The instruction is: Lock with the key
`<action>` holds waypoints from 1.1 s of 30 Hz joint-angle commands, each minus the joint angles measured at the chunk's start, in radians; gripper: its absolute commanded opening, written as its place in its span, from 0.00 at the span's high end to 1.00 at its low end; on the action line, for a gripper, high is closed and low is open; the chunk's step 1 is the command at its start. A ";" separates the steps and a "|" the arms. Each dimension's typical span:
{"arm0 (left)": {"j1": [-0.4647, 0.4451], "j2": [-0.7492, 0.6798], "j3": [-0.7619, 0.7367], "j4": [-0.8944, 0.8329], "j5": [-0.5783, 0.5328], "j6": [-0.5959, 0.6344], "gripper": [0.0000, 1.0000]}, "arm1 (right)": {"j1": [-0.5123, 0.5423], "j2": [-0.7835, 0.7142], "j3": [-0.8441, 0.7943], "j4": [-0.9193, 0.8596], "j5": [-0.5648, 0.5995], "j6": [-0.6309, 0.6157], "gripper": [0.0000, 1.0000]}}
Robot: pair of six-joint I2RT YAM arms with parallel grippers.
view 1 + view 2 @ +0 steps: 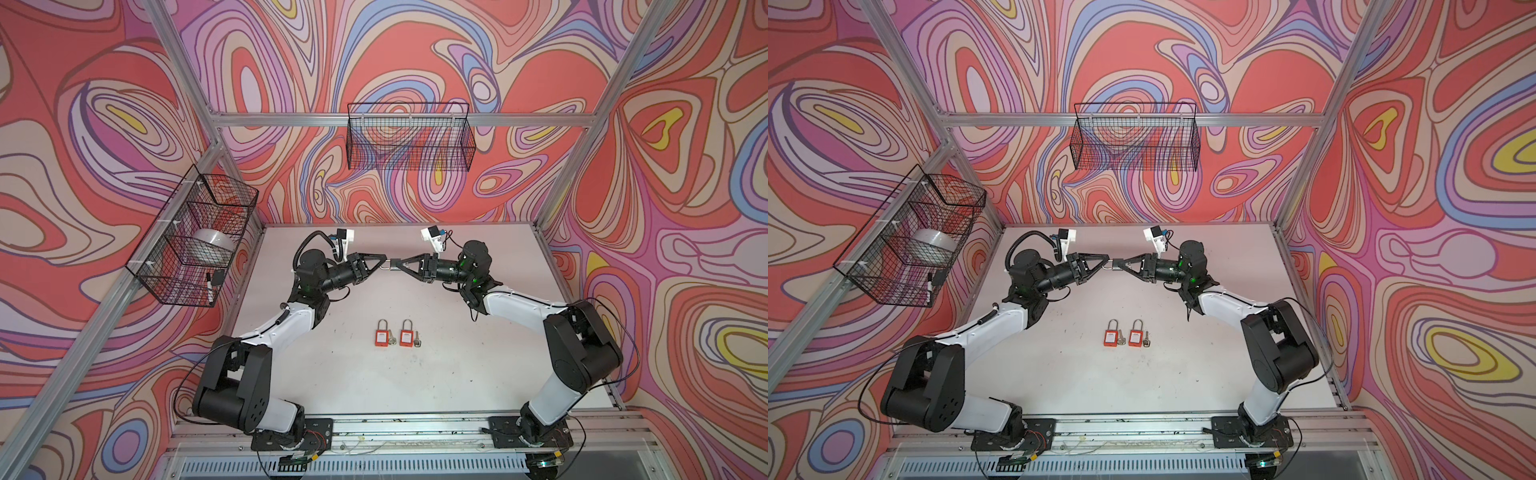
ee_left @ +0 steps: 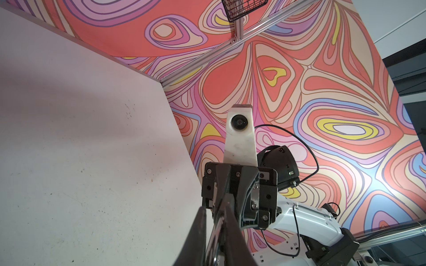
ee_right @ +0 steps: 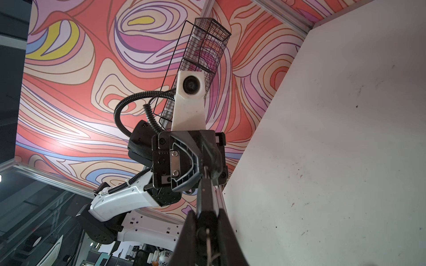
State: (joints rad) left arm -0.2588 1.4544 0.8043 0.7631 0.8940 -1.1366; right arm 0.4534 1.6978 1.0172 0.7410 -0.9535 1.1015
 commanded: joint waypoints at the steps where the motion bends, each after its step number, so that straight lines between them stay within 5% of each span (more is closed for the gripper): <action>1: 0.003 -0.026 -0.006 -0.003 0.019 0.009 0.84 | 0.004 0.000 0.023 0.010 -0.004 -0.026 1.00; 10: 0.003 -0.037 -0.019 -0.001 0.013 0.020 1.00 | 0.003 0.012 0.021 0.066 -0.014 0.022 1.00; 18: -0.001 -0.013 -0.036 0.102 0.011 -0.019 1.00 | 0.008 0.059 0.010 0.252 -0.008 0.163 1.00; 33: -0.103 0.062 0.013 0.151 0.011 -0.055 1.00 | 0.053 0.044 0.058 0.062 0.002 -0.024 1.00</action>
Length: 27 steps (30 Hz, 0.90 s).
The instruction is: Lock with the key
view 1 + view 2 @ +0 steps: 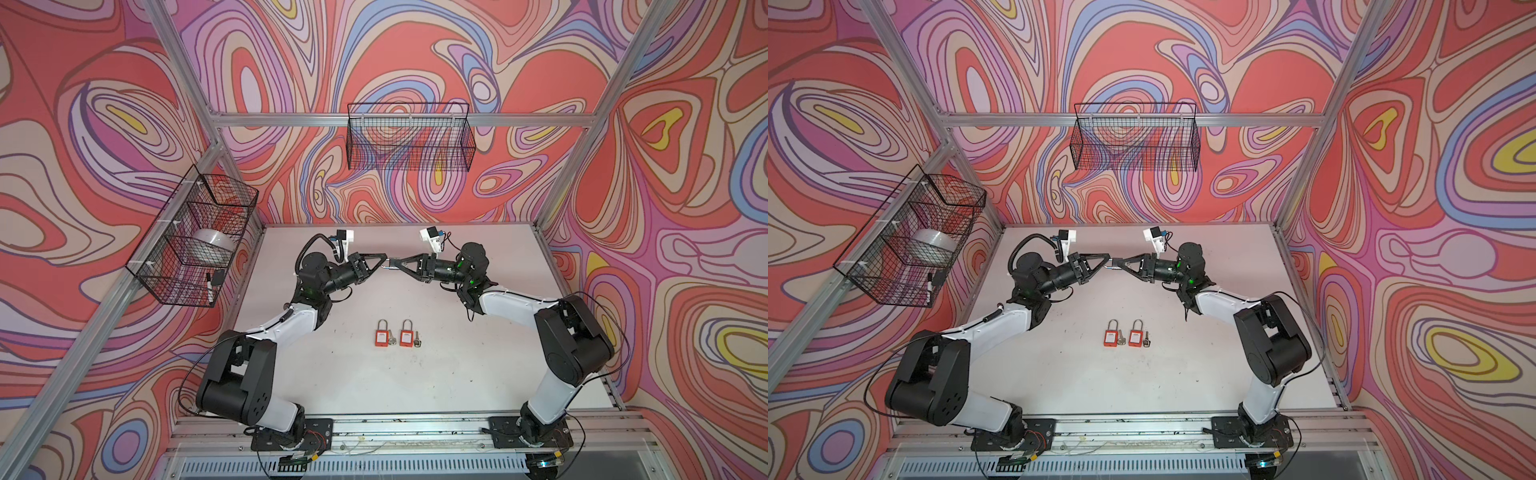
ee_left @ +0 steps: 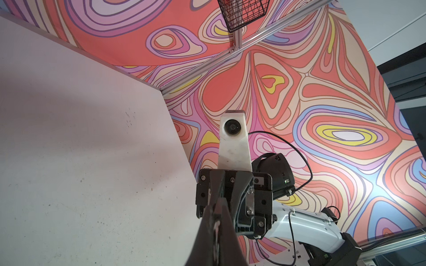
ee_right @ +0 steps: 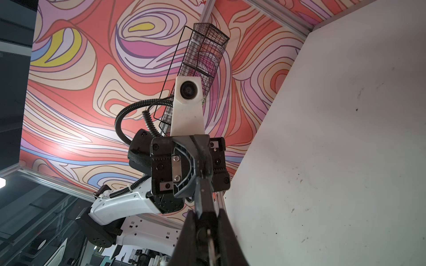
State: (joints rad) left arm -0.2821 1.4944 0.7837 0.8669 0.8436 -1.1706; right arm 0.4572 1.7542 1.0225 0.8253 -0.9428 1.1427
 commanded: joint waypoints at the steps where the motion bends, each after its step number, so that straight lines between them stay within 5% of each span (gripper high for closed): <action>1: -0.084 0.024 0.035 0.049 0.061 -0.021 1.00 | 0.049 -0.013 0.054 -0.024 -0.008 -0.066 1.00; 11: -0.093 0.017 0.038 0.020 0.048 -0.007 1.00 | 0.043 -0.024 0.017 0.073 -0.020 0.011 1.00; 16: -0.205 0.115 0.087 0.096 0.062 -0.029 1.00 | 0.109 0.081 0.068 0.194 -0.013 0.096 1.00; 20: -0.106 0.100 -0.023 0.321 0.016 -0.173 1.00 | 0.045 0.024 -0.005 0.266 0.022 0.141 1.00; 25: -0.042 0.057 -0.021 0.259 0.049 -0.154 0.99 | 0.001 -0.044 -0.030 0.135 0.019 0.049 1.00; 27: -0.035 0.040 -0.007 0.217 0.050 -0.131 0.77 | -0.010 -0.049 -0.048 0.127 0.036 0.041 1.00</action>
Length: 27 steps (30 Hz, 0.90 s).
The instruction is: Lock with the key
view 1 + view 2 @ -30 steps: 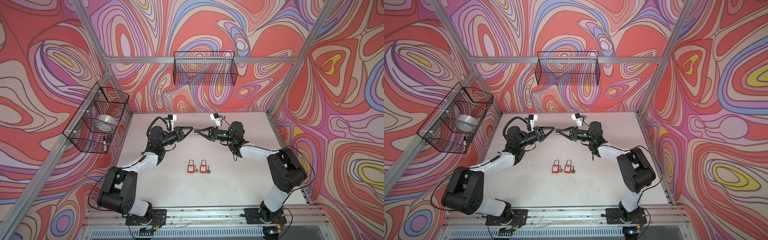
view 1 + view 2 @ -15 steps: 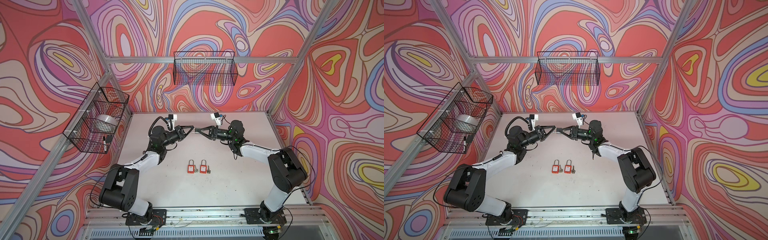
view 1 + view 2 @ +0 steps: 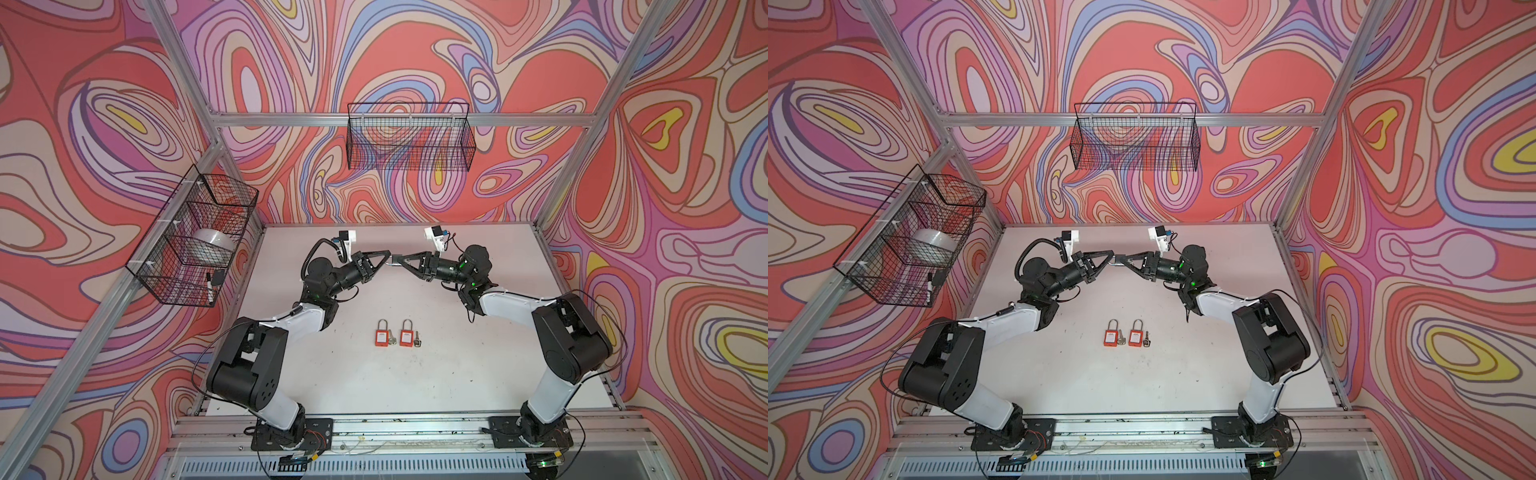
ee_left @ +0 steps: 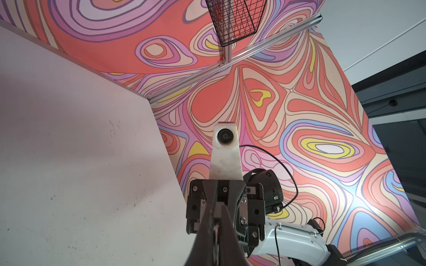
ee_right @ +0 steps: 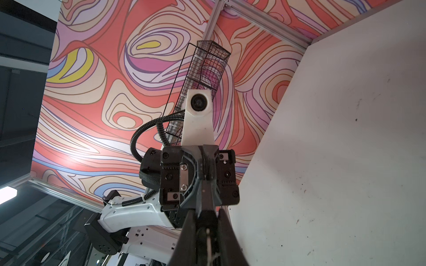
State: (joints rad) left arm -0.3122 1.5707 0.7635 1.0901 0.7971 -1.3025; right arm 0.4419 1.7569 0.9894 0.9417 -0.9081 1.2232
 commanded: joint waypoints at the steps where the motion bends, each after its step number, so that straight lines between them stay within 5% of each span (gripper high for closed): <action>1: -0.003 -0.043 0.017 -0.026 0.096 0.015 0.71 | 0.001 -0.054 -0.024 0.017 0.011 -0.038 1.00; 5: 0.000 -0.071 0.016 -0.095 0.092 0.057 0.62 | -0.003 -0.062 -0.043 0.023 0.020 -0.040 1.00; 12: 0.003 -0.087 -0.013 -0.111 0.084 0.068 0.62 | -0.008 -0.080 -0.045 -0.035 0.019 -0.077 1.00; 16: 0.004 -0.086 -0.011 -0.110 0.086 0.066 0.75 | -0.008 -0.073 -0.037 -0.031 0.016 -0.073 1.00; 20: 0.002 -0.080 -0.001 -0.110 0.092 0.065 1.00 | -0.009 -0.066 -0.029 -0.026 0.011 -0.071 1.00; 23: 0.003 -0.078 0.003 -0.110 0.091 0.066 1.00 | -0.009 -0.068 -0.031 -0.024 0.007 -0.070 1.00; 25: 0.004 -0.077 0.008 -0.111 0.091 0.064 1.00 | -0.010 -0.072 -0.038 -0.013 0.002 -0.070 0.74; 27: 0.005 -0.077 0.011 -0.107 0.090 0.061 1.00 | -0.015 -0.078 -0.052 -0.012 0.011 -0.071 0.62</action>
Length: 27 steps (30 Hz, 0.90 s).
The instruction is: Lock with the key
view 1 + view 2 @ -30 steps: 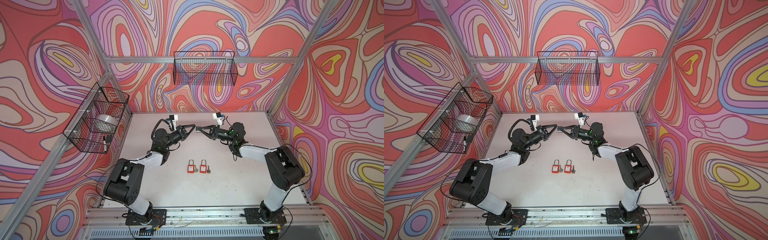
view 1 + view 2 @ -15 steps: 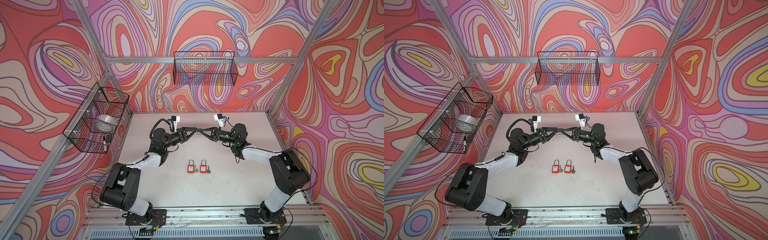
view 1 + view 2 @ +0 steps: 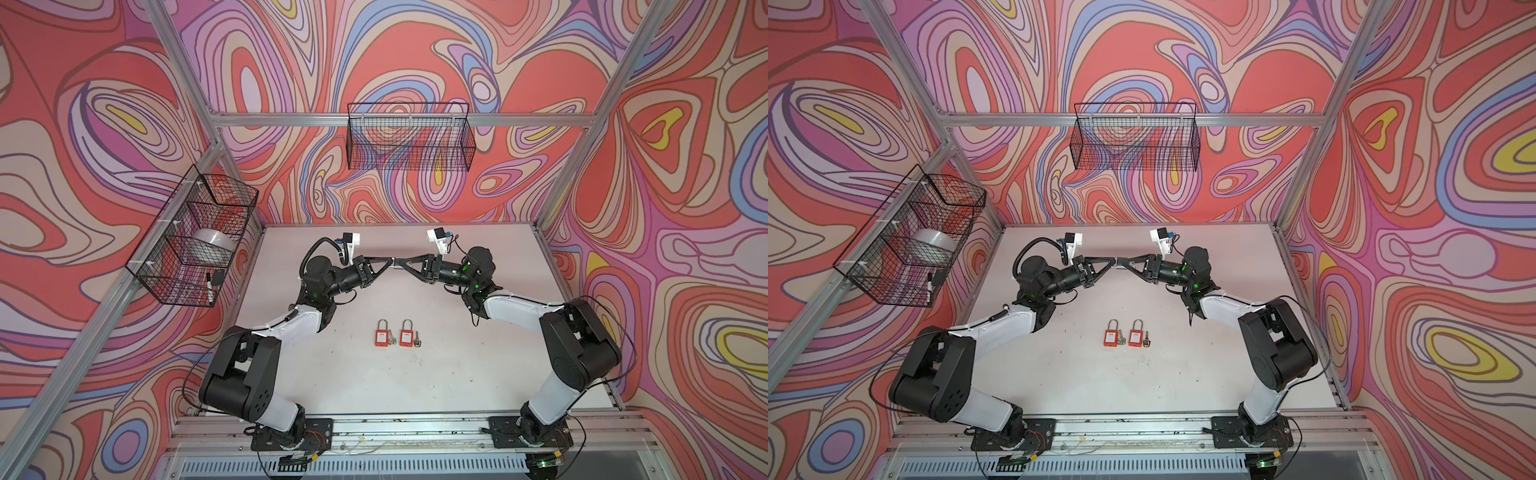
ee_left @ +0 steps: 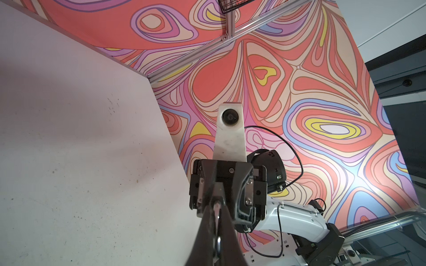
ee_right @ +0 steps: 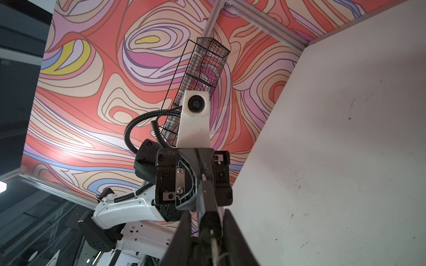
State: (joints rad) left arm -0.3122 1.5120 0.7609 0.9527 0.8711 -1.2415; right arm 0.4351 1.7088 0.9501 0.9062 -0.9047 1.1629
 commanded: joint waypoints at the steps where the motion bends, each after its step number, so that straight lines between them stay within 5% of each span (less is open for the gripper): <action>1: 0.006 -0.018 0.015 0.032 0.018 -0.001 1.00 | -0.014 -0.034 -0.019 0.024 0.010 -0.011 0.58; 4: 0.008 -0.020 0.020 0.029 0.023 -0.003 1.00 | -0.034 -0.040 -0.039 0.032 0.012 -0.006 0.50; 9: 0.010 -0.019 0.020 0.026 0.026 -0.003 1.00 | -0.055 -0.037 -0.047 0.045 0.001 0.004 0.51; 27: 0.009 -0.015 0.017 0.027 0.024 -0.005 1.00 | -0.057 -0.002 -0.047 0.108 -0.031 0.063 0.82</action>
State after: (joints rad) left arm -0.3077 1.5120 0.7612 0.9421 0.8799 -1.2419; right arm 0.3790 1.6974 0.9119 0.9890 -0.9184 1.2232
